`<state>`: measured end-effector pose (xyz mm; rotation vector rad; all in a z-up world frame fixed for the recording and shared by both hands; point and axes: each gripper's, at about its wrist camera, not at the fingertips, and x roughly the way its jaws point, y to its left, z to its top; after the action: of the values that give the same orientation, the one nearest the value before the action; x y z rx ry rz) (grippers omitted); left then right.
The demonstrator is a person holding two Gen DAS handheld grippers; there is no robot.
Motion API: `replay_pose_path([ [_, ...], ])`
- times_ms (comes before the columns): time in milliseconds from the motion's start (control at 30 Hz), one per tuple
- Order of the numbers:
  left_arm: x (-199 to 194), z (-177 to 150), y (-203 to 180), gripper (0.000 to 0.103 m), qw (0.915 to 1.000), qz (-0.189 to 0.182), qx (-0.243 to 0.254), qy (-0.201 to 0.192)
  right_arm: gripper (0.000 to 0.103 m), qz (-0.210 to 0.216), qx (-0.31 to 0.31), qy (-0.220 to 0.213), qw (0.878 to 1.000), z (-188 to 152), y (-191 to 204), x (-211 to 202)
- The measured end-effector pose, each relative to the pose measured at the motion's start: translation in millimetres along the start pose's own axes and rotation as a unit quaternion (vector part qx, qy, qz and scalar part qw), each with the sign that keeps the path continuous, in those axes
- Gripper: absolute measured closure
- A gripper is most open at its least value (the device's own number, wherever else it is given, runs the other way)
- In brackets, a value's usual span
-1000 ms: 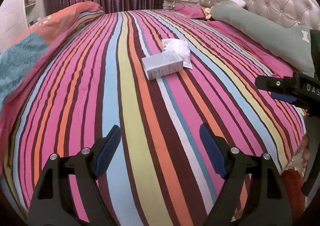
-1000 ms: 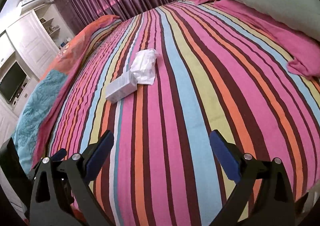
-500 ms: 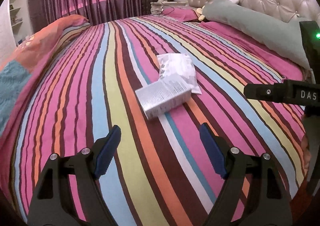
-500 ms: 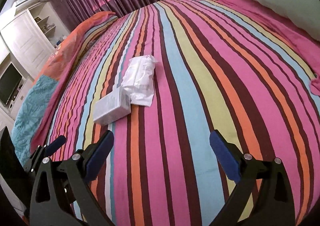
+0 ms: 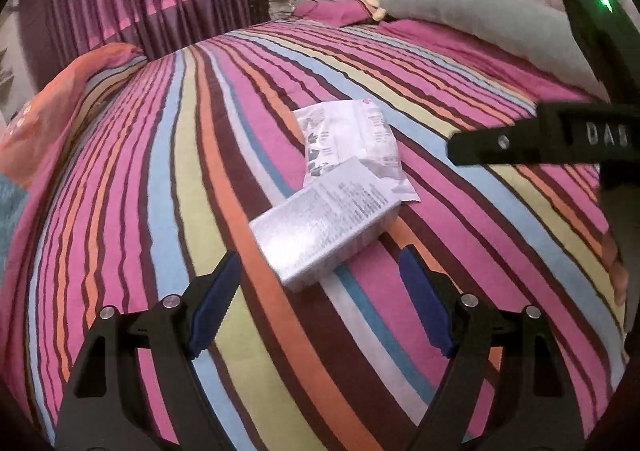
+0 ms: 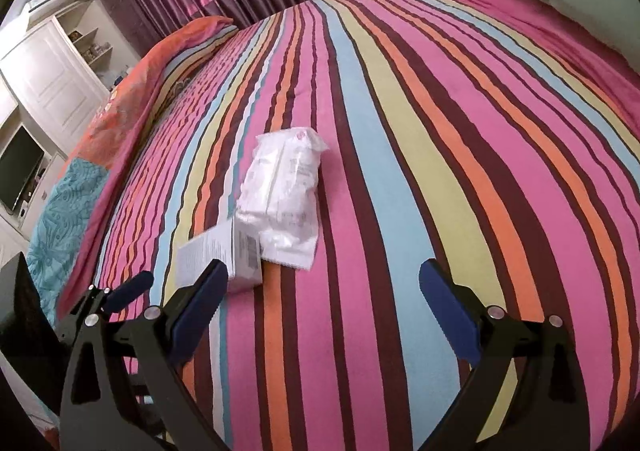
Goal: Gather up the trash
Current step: 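Move both open grippers back toward the white box and packet on the bed, then grasp the small white box with the left gripper while the right grasps the white packet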
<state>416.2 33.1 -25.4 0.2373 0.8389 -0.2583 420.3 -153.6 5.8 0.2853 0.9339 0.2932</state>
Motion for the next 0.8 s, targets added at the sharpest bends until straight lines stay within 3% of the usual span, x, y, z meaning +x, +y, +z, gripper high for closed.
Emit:
replay_pose_path([
  [333, 30.4, 26.0, 7.7, 0.024, 0.9990, -0.025, 0.035, 0.014, 0.011, 0.007, 0.014, 0.025, 1.000, 24.8, -4.9, 31.3],
  [600, 53.5, 38.8, 17.0, 0.024, 0.9977, -0.058, 0.016, 0.031, 0.011, 0.004, 0.005, 0.047, 0.999, 36.4, -0.7, 55.5],
  [800, 59.6, 40.6, 13.6, 0.024, 0.9950, -0.079, 0.046, 0.041, 0.011, -0.004, -0.016, 0.052, 0.998, 52.6, 8.9, 69.5],
])
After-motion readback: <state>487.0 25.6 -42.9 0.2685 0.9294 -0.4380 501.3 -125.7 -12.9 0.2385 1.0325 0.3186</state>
